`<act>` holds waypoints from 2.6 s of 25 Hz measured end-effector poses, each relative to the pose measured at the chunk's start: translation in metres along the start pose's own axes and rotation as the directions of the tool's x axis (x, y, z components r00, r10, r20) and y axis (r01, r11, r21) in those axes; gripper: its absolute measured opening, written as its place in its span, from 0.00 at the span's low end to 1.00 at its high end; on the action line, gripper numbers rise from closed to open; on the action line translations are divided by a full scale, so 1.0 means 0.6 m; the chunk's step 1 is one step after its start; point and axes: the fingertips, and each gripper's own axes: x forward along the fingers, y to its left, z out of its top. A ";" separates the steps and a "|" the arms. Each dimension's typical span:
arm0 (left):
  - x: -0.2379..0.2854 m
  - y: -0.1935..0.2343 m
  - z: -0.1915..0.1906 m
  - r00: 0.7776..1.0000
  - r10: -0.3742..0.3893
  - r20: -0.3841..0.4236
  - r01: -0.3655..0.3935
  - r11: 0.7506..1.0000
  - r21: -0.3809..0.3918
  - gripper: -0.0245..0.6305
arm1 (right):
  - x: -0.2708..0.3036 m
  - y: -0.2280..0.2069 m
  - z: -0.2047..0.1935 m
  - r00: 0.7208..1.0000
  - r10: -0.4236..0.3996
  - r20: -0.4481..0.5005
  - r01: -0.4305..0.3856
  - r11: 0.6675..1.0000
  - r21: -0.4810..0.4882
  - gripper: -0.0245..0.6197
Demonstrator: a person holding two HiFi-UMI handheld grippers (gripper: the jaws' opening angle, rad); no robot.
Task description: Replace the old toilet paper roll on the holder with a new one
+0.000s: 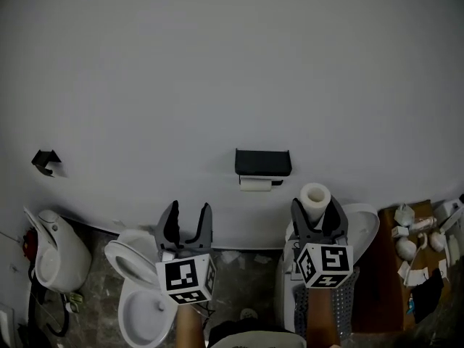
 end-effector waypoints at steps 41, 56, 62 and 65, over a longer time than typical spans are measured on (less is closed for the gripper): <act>0.209 -0.224 -0.232 0.878 -0.345 -0.332 0.465 0.449 0.763 0.42 | 0.046 -0.117 -0.078 0.948 -0.301 -0.102 0.303 0.953 0.006 0.51; 0.290 -0.250 -0.310 0.871 -0.254 -0.420 0.460 0.123 0.879 0.42 | 0.036 -0.138 -0.092 0.932 -0.339 -0.129 0.340 0.940 -0.015 0.51; 0.301 -0.256 -0.324 0.864 -0.237 -0.444 0.474 0.086 0.876 0.40 | 0.041 -0.146 -0.095 0.929 -0.343 -0.135 0.344 0.939 -0.018 0.51; 0.306 -0.260 -0.321 0.870 -0.235 -0.433 0.460 0.076 0.885 0.32 | 0.045 -0.151 -0.098 0.929 -0.344 -0.139 0.345 0.939 -0.019 0.51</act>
